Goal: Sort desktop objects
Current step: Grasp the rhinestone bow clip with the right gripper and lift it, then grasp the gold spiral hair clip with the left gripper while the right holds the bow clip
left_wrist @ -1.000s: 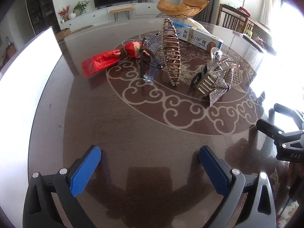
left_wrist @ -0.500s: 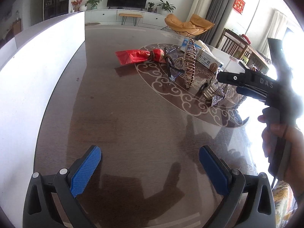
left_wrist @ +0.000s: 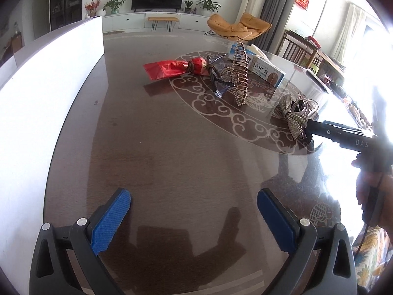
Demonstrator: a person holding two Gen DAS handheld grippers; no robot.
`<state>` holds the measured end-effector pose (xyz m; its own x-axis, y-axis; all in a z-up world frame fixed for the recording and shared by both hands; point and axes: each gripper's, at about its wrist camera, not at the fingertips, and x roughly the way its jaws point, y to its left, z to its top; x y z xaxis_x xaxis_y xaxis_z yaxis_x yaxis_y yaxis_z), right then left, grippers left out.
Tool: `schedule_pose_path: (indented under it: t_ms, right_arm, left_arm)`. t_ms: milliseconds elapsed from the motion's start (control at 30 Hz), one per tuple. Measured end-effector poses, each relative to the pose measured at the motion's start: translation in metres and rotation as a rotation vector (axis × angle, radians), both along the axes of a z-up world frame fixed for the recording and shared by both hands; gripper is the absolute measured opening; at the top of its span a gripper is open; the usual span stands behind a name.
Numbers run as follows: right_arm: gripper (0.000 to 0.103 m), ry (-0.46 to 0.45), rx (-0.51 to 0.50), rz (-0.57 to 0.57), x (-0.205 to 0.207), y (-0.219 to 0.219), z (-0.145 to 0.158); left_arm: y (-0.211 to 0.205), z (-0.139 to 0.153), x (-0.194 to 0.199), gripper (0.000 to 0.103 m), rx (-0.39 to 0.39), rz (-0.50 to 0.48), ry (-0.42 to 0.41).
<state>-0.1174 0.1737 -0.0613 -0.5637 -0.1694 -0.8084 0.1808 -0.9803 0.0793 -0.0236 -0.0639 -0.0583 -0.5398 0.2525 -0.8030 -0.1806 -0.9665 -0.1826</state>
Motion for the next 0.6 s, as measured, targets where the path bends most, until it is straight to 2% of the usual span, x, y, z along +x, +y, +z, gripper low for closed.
schedule_pose_path:
  t_ms: [100,233,333,400,467,533,600]
  right_arm:
    - [0.098,-0.033,-0.052,0.024,0.002,0.006,0.003]
    - [0.098,-0.032,-0.031,0.059,-0.011,-0.014,-0.003]
    - [0.098,-0.036,-0.021,0.057,-0.024,-0.024,-0.013]
    - [0.097,-0.016,0.002,0.051,-0.028,-0.027,-0.016]
    - [0.083,0.016,0.023,0.041,-0.028,-0.027,-0.016]
    - [0.058,0.032,0.032,0.042,-0.024,-0.022,-0.014]
    - [0.055,0.025,0.033,0.048,-0.019,-0.014,-0.012]
  left_arm:
    - [0.013,0.007,-0.019,0.103,0.012,-0.016,0.012]
    - [0.023,0.02,-0.041,0.103,-0.026,-0.015,0.033]
    - [0.03,0.03,-0.059,0.103,-0.001,-0.024,0.049]
    - [0.043,0.037,-0.073,0.103,-0.014,-0.051,0.07]
    - [0.064,0.04,-0.09,0.103,-0.083,-0.071,0.103]
    - [0.085,0.04,-0.11,0.103,-0.157,-0.078,0.121]
    - [0.103,0.038,-0.131,0.103,-0.198,-0.081,0.126]
